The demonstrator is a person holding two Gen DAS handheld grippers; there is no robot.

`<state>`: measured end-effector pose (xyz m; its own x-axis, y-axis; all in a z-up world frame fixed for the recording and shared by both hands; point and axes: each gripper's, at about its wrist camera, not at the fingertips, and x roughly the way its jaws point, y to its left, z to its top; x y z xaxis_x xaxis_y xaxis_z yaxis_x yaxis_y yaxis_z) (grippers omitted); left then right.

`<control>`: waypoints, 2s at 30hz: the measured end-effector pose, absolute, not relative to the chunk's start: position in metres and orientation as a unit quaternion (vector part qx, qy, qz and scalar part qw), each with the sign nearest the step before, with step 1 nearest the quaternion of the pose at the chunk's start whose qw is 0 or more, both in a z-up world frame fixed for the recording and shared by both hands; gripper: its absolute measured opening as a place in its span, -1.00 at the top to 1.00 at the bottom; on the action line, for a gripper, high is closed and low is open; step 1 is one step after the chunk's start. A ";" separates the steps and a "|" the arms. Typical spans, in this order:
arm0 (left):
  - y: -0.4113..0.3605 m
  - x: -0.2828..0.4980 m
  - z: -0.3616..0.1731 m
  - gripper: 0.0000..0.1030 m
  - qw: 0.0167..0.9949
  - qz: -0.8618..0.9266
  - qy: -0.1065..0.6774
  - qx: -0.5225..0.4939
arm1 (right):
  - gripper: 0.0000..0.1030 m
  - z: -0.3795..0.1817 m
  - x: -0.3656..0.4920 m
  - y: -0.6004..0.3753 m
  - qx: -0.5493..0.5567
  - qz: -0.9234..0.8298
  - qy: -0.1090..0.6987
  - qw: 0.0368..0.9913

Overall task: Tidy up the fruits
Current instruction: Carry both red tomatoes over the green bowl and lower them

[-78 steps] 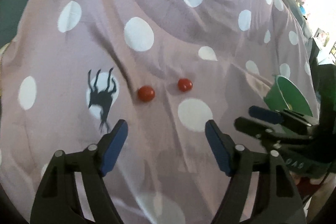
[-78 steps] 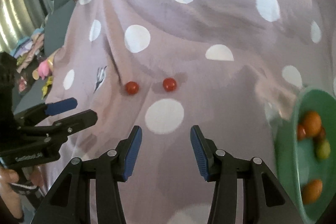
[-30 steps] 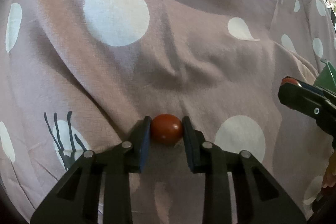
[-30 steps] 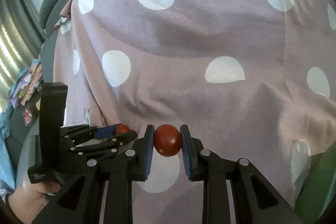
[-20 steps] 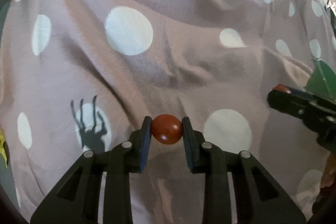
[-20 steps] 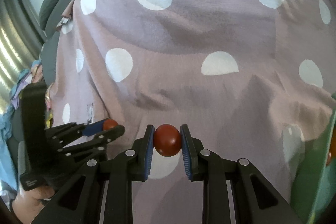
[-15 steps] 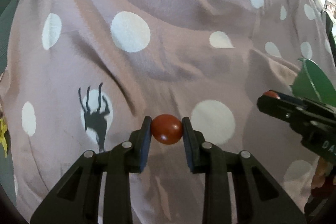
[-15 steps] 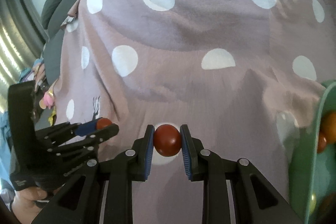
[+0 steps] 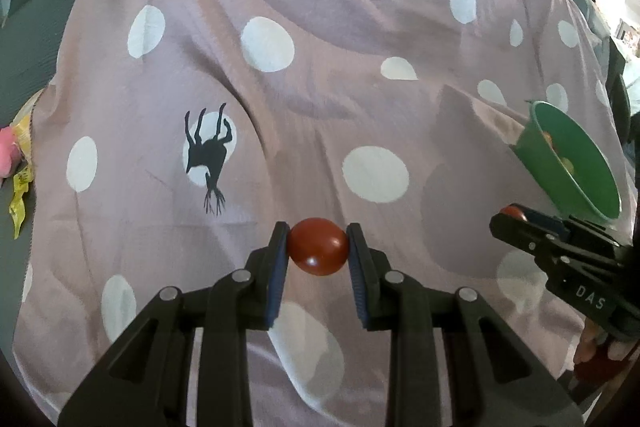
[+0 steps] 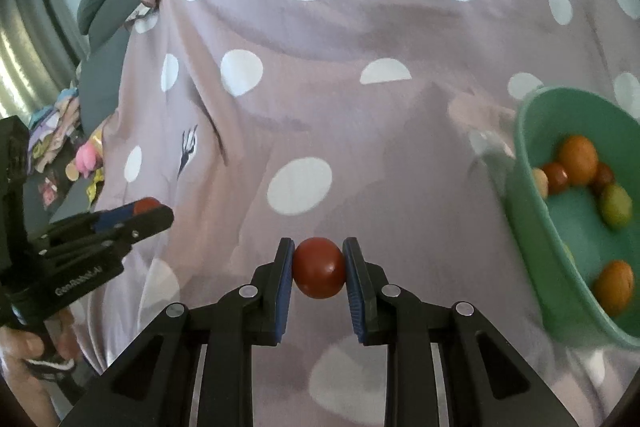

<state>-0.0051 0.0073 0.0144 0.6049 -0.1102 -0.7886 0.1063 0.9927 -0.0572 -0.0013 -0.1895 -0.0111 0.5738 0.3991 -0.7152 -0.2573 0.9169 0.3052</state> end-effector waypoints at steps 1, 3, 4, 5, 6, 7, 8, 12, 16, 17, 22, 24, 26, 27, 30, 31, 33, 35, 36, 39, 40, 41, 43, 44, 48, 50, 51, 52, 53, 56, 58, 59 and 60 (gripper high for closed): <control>0.007 -0.008 0.015 0.45 0.896 -0.061 0.439 -0.001 | 0.49 -0.010 -0.005 -0.191 0.087 0.186 0.422 0.883; 0.003 -0.017 0.018 0.45 0.897 -0.065 0.437 0.004 | 0.49 -0.008 -0.012 -0.193 0.088 0.184 0.420 0.884; 0.003 -0.021 0.019 0.45 0.897 -0.067 0.437 0.006 | 0.49 -0.006 -0.016 -0.194 0.089 0.183 0.418 0.886; 0.001 -0.024 0.020 0.45 0.897 -0.069 0.436 0.007 | 0.49 -0.005 -0.019 -0.195 0.090 0.182 0.416 0.886; -0.001 -0.028 0.020 0.45 0.897 -0.070 0.436 0.010 | 0.49 -0.003 -0.023 -0.197 0.090 0.182 0.414 0.887; -0.003 -0.031 0.021 0.45 0.897 -0.072 0.435 0.012 | 0.49 -0.001 -0.026 -0.197 0.091 0.181 0.412 0.888; -0.005 -0.034 0.021 0.45 0.897 -0.074 0.435 0.013 | 0.49 0.000 -0.029 -0.198 0.091 0.181 0.411 0.889; -0.012 -0.044 0.025 0.45 0.899 -0.080 0.431 0.023 | 0.49 0.006 -0.041 -0.204 0.094 0.178 0.403 0.893; -0.020 -0.049 0.029 0.45 0.900 -0.085 0.425 0.030 | 0.49 0.013 -0.050 -0.210 0.096 0.174 0.394 0.897; -0.021 -0.050 0.030 0.45 0.901 -0.086 0.425 0.032 | 0.49 0.014 -0.051 -0.211 0.097 0.172 0.392 0.898; -0.032 -0.052 0.032 0.45 0.901 -0.093 0.422 0.039 | 0.49 0.021 -0.058 -0.217 0.096 0.165 0.383 0.904; -0.037 -0.052 0.033 0.45 0.901 -0.097 0.422 0.040 | 0.49 0.021 -0.059 -0.220 0.097 0.162 0.381 0.905; -0.042 -0.050 0.034 0.45 0.900 -0.100 0.423 0.041 | 0.49 0.022 -0.060 -0.224 0.099 0.159 0.380 0.906; -0.045 -0.050 0.035 0.45 0.900 -0.102 0.422 0.042 | 0.49 0.022 -0.061 -0.227 0.100 0.156 0.379 0.907; -0.056 -0.046 0.037 0.45 0.900 -0.110 0.418 0.048 | 0.49 0.022 -0.061 -0.234 0.104 0.148 0.377 0.908; -0.060 -0.045 0.038 0.45 0.900 -0.113 0.417 0.050 | 0.49 0.022 -0.061 -0.237 0.106 0.144 0.376 0.909; -0.067 -0.041 0.040 0.45 0.901 -0.119 0.415 0.051 | 0.49 0.023 -0.061 -0.244 0.109 0.138 0.374 0.911; -0.073 -0.038 0.042 0.45 0.900 -0.124 0.414 0.053 | 0.49 0.024 -0.061 -0.250 0.112 0.131 0.370 0.913; -0.079 -0.036 0.044 0.45 0.900 -0.130 0.412 0.056 | 0.49 0.025 -0.061 -0.254 0.114 0.128 0.368 0.914; -0.091 -0.033 0.047 0.45 0.900 -0.141 0.406 0.064 | 0.49 0.027 -0.060 -0.265 0.119 0.116 0.363 0.917; -0.097 -0.031 0.048 0.45 0.900 -0.147 0.404 0.067 | 0.49 0.028 -0.060 -0.267 0.119 0.113 0.362 0.918; -0.102 -0.029 0.049 0.45 0.900 -0.152 0.403 0.070 | 0.49 0.029 -0.059 -0.271 0.121 0.110 0.361 0.918; -0.110 -0.026 0.051 0.45 0.900 -0.159 0.400 0.073 | 0.49 0.030 -0.059 -0.277 0.123 0.102 0.357 0.920; -0.115 -0.024 0.052 0.45 0.900 -0.164 0.398 0.074 | 0.49 0.031 -0.058 -0.281 0.124 0.099 0.356 0.921; -0.137 -0.013 0.054 0.45 0.897 -0.182 0.394 0.079 | 0.49 0.033 -0.056 -0.294 0.124 0.084 0.351 0.924; -0.148 -0.008 0.054 0.45 0.896 -0.189 0.393 0.082 | 0.49 0.033 -0.054 -0.301 0.124 0.074 0.348 0.926; -0.153 -0.006 0.054 0.45 0.895 -0.193 0.393 0.084 | 0.49 0.033 -0.053 -0.306 0.124 0.066 0.347 0.927; -0.161 -0.003 0.053 0.45 0.893 -0.200 0.393 0.086 | 0.49 0.032 -0.053 -0.309 0.124 0.062 0.346 0.928; -0.165 -0.001 0.053 0.45 0.892 -0.204 0.393 0.086 | 0.49 0.032 -0.052 -0.313 0.125 0.058 0.346 0.928; -0.184 0.007 0.050 0.45 0.889 -0.218 0.391 0.091 | 0.49 0.029 -0.048 -0.325 0.125 0.048 0.347 0.928; -0.194 0.012 0.047 0.45 0.886 -0.227 0.393 0.093 | 0.49 0.027 -0.044 -0.333 0.124 0.038 0.351 0.927; -0.202 0.017 0.045 0.45 0.884 -0.232 0.395 0.095 | 0.49 0.026 -0.041 -0.337 0.123 0.033 0.353 0.927; -0.206 0.018 0.043 0.45 0.883 -0.233 0.396 0.096 | 0.49 0.024 -0.039 -0.340 0.122 0.031 0.354 0.927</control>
<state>0.0184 -0.2057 0.0435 0.5778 -0.3358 -0.7439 0.4877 0.8729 -0.0152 -0.0395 -0.3403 0.0243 0.7471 0.1434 -0.6491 0.0295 0.9683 0.2479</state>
